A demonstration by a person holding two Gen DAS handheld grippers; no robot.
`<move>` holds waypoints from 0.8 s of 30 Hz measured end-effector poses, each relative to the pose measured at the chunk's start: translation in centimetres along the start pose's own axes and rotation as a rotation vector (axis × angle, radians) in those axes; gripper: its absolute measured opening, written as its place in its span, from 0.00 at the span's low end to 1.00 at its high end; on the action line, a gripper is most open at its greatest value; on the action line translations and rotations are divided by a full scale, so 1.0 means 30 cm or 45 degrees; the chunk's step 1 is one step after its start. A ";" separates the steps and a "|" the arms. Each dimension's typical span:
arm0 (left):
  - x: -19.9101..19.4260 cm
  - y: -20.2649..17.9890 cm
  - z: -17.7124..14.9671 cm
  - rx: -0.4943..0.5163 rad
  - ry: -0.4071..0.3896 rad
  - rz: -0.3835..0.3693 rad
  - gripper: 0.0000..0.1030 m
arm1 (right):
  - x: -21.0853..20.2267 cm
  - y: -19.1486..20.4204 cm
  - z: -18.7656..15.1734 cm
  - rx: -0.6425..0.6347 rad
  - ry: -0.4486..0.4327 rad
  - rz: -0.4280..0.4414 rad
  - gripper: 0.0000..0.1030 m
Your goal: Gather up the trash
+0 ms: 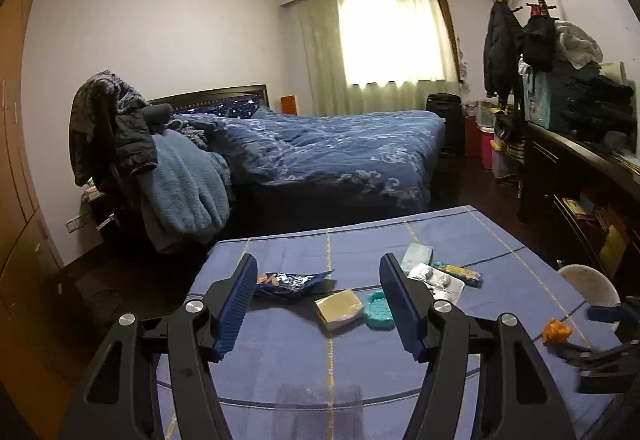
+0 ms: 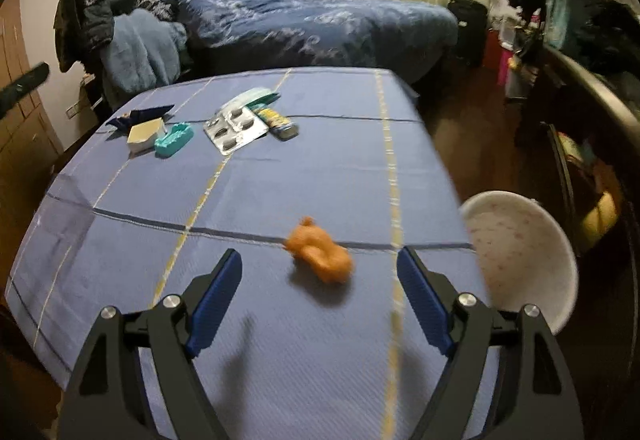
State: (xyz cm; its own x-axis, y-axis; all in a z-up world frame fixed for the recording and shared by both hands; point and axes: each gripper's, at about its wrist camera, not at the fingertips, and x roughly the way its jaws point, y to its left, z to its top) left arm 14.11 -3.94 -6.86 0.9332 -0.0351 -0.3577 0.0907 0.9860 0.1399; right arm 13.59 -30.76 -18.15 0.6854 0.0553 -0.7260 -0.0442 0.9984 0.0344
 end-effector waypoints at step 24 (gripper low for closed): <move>0.164 0.022 -0.261 -0.019 0.443 -0.172 0.89 | -0.004 0.090 0.016 -0.004 0.004 0.132 0.40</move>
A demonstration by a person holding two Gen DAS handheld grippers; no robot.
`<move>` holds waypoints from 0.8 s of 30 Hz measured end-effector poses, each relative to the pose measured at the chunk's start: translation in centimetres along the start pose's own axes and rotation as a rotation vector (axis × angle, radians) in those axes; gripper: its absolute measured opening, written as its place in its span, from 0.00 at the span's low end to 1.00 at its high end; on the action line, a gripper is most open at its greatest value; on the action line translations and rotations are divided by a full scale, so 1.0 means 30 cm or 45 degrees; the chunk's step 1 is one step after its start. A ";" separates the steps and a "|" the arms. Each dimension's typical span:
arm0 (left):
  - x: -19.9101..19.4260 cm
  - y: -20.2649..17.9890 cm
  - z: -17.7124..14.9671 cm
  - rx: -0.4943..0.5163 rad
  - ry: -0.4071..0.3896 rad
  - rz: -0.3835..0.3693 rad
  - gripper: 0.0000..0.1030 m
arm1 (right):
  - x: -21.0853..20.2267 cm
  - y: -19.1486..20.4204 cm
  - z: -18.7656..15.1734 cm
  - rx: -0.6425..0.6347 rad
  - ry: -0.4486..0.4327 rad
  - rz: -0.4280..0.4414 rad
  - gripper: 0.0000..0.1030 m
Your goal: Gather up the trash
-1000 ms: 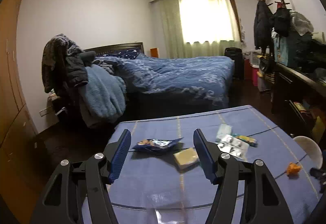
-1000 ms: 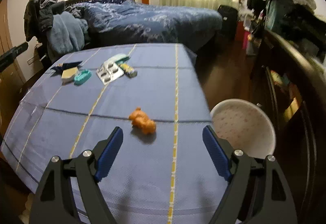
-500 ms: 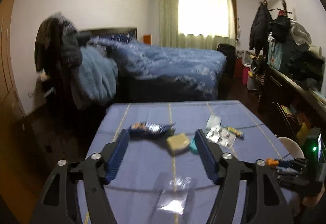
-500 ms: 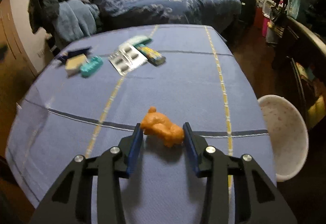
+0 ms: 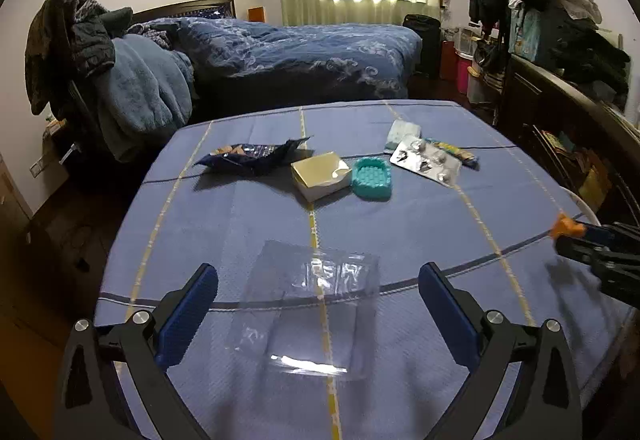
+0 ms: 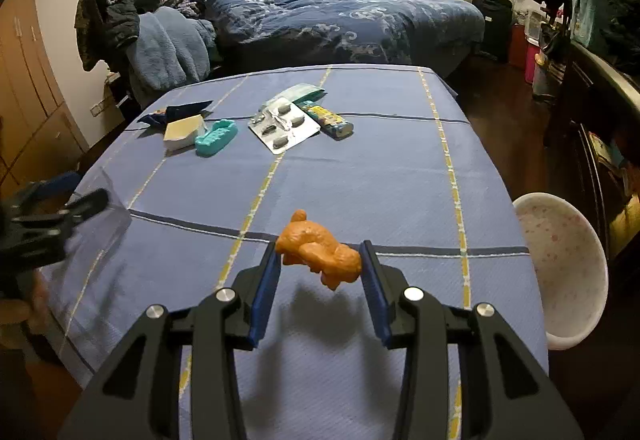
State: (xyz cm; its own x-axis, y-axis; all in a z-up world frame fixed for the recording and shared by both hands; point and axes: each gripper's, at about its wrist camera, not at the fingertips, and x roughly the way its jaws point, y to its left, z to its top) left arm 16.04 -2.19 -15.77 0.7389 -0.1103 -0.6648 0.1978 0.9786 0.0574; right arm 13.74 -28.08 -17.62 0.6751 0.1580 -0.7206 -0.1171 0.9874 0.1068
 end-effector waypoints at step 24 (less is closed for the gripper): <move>-0.167 -0.127 0.135 0.023 -0.171 -0.181 0.44 | -0.100 0.015 -0.009 0.017 -0.090 0.059 0.40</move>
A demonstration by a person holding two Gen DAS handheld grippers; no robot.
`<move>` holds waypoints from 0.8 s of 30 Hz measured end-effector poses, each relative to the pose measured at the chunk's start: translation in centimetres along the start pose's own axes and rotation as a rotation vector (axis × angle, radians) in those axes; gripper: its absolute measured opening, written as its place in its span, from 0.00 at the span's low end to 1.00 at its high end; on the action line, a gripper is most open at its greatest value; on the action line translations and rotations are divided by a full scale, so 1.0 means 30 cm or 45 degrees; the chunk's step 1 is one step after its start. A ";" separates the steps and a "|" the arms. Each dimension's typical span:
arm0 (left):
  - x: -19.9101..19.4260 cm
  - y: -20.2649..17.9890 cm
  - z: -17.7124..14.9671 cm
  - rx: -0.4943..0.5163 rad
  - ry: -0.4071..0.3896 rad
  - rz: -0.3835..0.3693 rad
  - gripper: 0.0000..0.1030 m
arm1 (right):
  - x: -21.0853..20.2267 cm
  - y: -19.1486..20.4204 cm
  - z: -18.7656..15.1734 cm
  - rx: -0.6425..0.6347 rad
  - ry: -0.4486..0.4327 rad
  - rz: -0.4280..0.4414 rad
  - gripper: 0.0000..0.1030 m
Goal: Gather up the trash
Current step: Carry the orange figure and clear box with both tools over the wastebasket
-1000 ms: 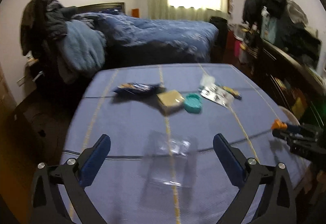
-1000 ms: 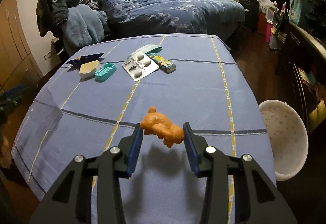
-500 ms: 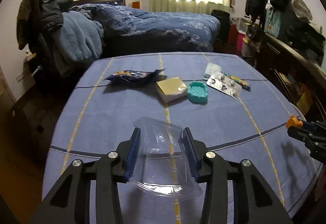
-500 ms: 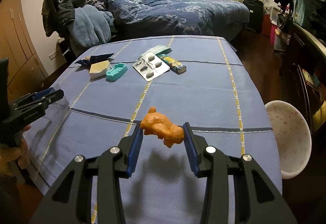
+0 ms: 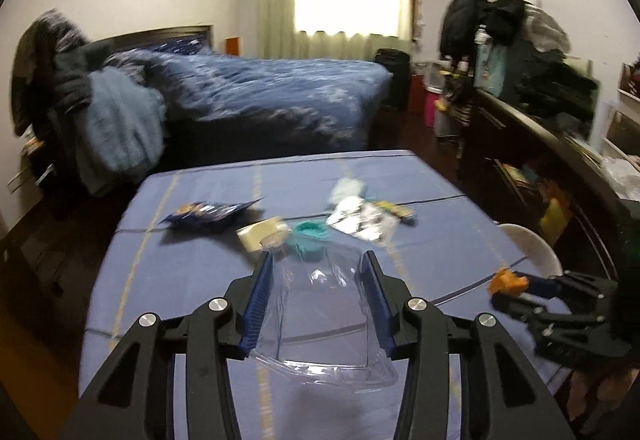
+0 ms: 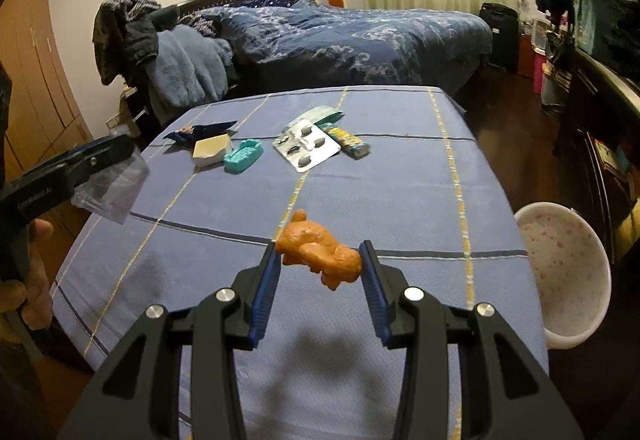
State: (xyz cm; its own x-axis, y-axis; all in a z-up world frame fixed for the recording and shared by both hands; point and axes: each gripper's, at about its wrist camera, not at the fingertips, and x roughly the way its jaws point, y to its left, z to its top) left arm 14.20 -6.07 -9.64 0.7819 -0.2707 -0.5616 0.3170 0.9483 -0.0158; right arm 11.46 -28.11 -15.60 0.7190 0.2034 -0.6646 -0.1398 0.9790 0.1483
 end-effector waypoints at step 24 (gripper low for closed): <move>0.309 -0.844 0.178 0.356 0.048 -0.536 0.46 | -0.267 -0.640 -0.077 0.381 -0.195 -0.435 0.40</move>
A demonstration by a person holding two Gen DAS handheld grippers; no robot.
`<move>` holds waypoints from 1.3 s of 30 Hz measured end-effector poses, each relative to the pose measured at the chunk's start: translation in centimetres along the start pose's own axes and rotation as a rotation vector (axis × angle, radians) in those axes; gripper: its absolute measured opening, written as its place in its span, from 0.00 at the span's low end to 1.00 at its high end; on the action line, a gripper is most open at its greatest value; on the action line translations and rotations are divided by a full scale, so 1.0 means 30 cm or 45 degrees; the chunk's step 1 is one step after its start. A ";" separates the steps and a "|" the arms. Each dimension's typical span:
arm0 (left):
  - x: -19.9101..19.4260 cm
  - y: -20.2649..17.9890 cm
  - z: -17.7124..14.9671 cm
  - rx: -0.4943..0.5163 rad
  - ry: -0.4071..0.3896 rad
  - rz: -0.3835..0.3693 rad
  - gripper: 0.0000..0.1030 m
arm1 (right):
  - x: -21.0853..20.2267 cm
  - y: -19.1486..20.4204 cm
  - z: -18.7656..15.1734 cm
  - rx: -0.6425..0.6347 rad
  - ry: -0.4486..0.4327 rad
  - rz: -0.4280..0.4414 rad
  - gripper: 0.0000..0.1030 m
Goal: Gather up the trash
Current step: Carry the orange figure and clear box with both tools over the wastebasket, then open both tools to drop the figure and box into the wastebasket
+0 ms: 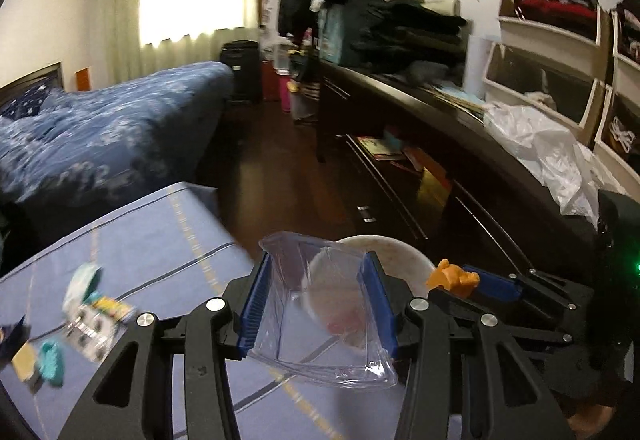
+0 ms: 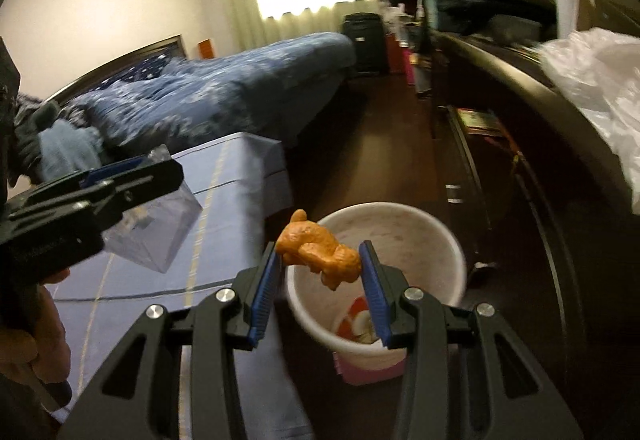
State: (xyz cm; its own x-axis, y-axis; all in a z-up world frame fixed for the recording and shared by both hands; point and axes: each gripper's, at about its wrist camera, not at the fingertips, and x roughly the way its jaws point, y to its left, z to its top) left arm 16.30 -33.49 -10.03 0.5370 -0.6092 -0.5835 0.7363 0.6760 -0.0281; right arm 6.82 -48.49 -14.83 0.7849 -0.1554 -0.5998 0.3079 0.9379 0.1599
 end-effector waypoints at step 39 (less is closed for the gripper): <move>0.321 -0.097 0.069 -0.011 0.118 -0.069 0.81 | 0.273 -0.204 -0.035 0.084 0.139 -0.187 0.49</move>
State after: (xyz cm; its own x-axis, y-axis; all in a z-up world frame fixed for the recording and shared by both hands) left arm 20.18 -42.18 -13.88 0.4558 -0.6042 -0.6536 0.7595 0.6469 -0.0683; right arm 10.79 -55.18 -21.56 0.6672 -0.2514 -0.7012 0.4523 0.8847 0.1131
